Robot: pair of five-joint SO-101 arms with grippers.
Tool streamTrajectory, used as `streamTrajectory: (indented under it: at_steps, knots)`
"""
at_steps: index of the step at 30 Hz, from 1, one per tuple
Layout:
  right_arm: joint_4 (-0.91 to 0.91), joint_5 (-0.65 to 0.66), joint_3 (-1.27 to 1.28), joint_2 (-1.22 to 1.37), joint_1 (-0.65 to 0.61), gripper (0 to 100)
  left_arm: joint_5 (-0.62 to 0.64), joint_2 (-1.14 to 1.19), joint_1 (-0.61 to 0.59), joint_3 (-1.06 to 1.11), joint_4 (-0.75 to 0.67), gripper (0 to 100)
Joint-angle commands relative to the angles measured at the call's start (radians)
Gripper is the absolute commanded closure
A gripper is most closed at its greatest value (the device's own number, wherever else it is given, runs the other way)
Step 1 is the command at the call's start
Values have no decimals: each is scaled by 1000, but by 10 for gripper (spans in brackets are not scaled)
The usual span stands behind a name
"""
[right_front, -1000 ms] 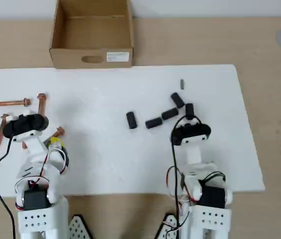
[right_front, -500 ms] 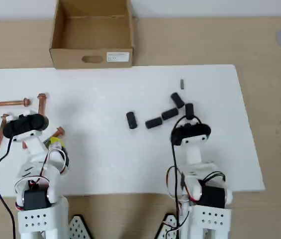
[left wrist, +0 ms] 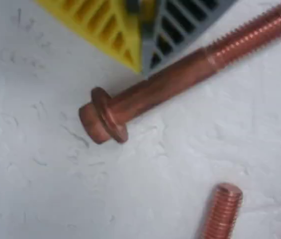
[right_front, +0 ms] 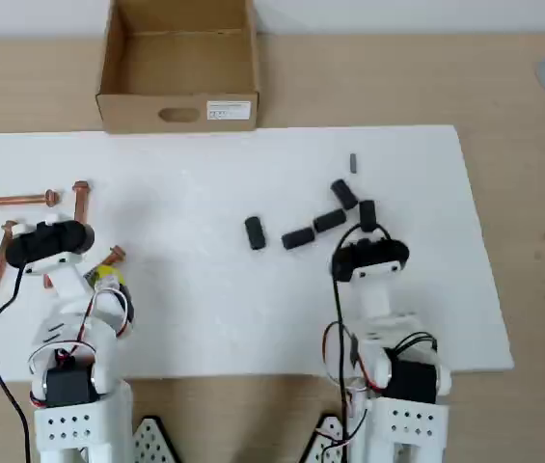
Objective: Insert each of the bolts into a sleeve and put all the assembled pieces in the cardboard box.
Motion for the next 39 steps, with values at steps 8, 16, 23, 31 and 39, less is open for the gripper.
streamTrajectory:
  at_steps: [8, 16, 23, 31, 39]
  knots:
    - [-192, -3, -105, -199, 13, 989, 3, -12, 2, -2, -12, 997]
    - [-26, -3, -275, -197, 13, 989, 5, -12, 2, -2, -14, 997]
    - [-9, -3, -403, -166, 12, 988, 5, -12, 2, -2, -14, 997]
    - [35, -75, -736, 291, 10, 988, 0, -10, 2, -6, -6, 997]
    - [140, -94, -1029, 731, 12, 987, -133, -2, -2, -213, 167, 997]
